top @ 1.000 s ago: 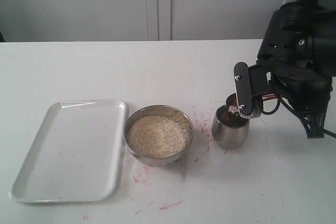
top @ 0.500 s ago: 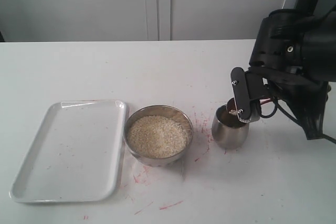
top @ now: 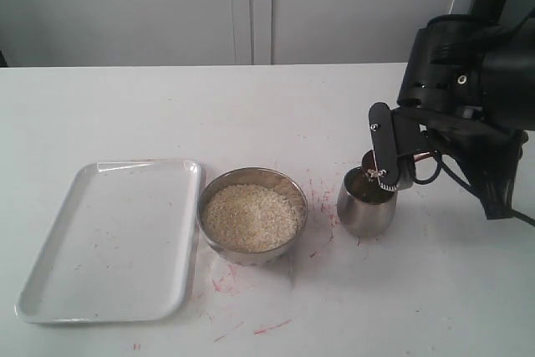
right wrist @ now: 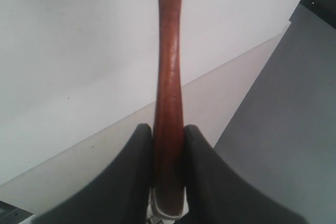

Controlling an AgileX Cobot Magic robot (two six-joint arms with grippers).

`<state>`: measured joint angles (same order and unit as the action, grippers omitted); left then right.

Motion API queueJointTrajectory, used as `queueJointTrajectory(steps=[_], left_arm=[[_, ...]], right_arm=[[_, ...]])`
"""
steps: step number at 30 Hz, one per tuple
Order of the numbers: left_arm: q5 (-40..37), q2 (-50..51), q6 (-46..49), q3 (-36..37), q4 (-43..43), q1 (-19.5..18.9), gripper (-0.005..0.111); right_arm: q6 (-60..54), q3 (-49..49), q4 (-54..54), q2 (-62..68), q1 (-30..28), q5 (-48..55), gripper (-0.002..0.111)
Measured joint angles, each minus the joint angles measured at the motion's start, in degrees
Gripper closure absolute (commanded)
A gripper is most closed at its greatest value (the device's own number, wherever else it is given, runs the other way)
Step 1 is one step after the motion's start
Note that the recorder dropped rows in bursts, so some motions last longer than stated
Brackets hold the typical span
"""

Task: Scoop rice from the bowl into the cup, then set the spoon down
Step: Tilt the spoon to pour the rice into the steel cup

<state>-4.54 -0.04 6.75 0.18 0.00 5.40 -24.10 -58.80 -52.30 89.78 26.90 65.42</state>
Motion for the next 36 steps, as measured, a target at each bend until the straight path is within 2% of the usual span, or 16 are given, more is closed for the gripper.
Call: queueJointTrajectory(steps=[22, 36], left_arm=[[0.0, 0.0, 0.0, 0.0, 0.0, 0.0, 0.092], [0.0, 0.0, 0.0, 0.0, 0.0, 0.0, 0.092]], right_arm=[[-1.8, 0.0, 2.7, 0.0, 0.0, 1.2, 0.108], [0.7, 0.0, 0.2, 0.0, 0.0, 1.2, 0.108]])
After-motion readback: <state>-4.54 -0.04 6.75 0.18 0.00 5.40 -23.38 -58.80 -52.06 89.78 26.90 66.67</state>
